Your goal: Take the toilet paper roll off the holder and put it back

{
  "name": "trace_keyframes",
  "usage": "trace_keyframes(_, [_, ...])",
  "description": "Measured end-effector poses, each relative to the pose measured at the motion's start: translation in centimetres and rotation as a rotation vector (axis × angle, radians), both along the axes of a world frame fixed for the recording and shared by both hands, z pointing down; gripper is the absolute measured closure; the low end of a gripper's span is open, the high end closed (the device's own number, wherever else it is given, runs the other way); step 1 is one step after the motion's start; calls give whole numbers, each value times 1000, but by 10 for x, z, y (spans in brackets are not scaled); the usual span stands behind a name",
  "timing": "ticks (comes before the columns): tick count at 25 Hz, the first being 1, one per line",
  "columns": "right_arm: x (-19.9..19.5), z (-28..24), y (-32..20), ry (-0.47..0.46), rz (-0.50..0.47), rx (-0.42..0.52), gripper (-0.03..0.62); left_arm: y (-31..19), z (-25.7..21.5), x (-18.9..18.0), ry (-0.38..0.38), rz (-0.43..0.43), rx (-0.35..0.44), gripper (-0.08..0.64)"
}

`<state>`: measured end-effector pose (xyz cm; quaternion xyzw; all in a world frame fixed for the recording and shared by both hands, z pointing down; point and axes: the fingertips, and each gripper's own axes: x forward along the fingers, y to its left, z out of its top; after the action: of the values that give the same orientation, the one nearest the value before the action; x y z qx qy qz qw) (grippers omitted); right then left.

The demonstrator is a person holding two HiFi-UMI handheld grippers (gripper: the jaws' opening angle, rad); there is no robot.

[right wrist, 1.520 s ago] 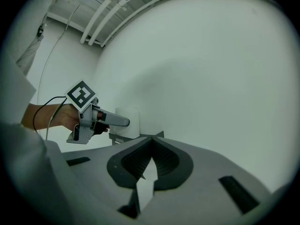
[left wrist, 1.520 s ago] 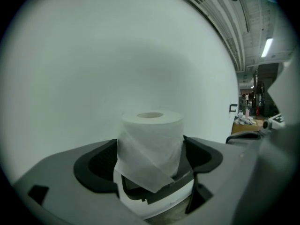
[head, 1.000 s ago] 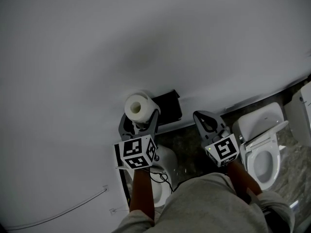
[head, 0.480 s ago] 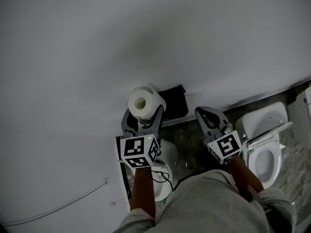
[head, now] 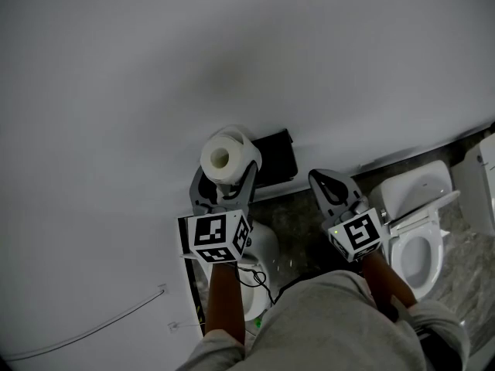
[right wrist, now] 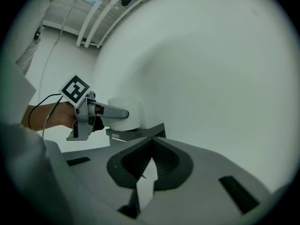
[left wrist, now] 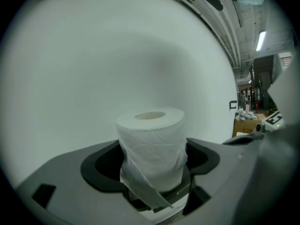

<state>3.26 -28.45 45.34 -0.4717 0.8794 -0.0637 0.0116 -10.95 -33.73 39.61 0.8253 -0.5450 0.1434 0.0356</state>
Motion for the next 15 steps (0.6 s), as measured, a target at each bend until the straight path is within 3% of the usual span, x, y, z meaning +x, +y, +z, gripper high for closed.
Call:
trace_keyframes(5, [-4,1,8,17,3,6,588,3,-4,-6,24,-17,41,164])
trace_keyframes(15, [-18,-36,40,39,7,67,588,32,-62,-5,29,18,178,164])
